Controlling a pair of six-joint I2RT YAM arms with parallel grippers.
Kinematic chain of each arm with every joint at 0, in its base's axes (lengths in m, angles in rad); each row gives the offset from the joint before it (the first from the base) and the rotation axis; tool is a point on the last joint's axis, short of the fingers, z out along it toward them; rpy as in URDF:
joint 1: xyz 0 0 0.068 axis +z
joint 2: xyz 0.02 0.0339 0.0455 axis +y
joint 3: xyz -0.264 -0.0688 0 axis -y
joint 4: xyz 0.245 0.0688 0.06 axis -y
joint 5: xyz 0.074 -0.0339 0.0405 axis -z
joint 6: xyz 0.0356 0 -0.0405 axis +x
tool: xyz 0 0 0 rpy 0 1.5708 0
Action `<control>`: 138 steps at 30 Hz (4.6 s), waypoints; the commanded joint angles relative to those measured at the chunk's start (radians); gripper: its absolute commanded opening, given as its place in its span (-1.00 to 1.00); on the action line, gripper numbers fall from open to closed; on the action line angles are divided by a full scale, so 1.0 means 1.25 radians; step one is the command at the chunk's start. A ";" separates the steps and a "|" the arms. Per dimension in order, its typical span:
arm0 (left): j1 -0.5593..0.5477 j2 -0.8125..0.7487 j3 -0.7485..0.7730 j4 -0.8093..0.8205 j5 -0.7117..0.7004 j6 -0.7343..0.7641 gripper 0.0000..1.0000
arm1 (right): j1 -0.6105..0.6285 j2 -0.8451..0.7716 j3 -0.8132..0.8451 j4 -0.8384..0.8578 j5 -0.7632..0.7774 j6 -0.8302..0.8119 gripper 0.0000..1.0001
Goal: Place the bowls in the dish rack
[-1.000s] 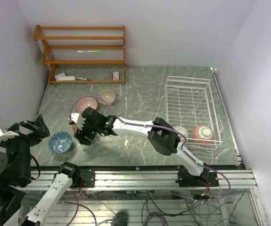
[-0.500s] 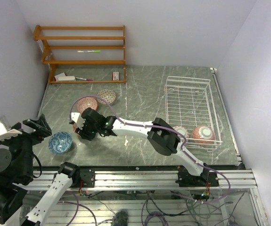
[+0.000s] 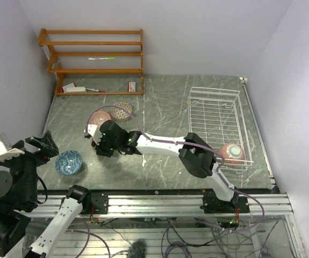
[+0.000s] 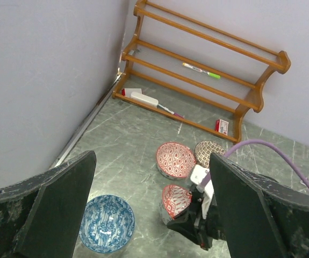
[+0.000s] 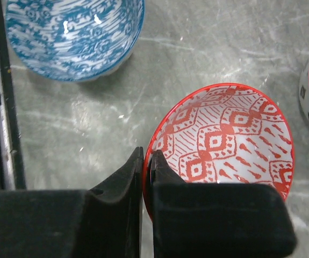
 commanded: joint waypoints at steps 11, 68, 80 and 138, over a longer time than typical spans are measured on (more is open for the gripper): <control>-0.009 -0.023 0.011 0.014 0.013 -0.013 0.95 | -0.103 -0.323 -0.277 0.151 -0.201 0.225 -1.00; -0.009 0.007 -0.012 0.042 0.024 -0.006 0.95 | -1.134 -0.466 -0.961 0.590 -0.400 0.969 -0.99; -0.009 0.009 -0.022 0.051 0.029 -0.010 0.95 | -1.157 -0.397 -0.969 0.631 -0.429 0.968 -1.00; -0.009 0.006 -0.060 0.072 0.034 -0.020 0.95 | -1.110 -0.500 -0.957 0.395 -0.245 0.873 -0.42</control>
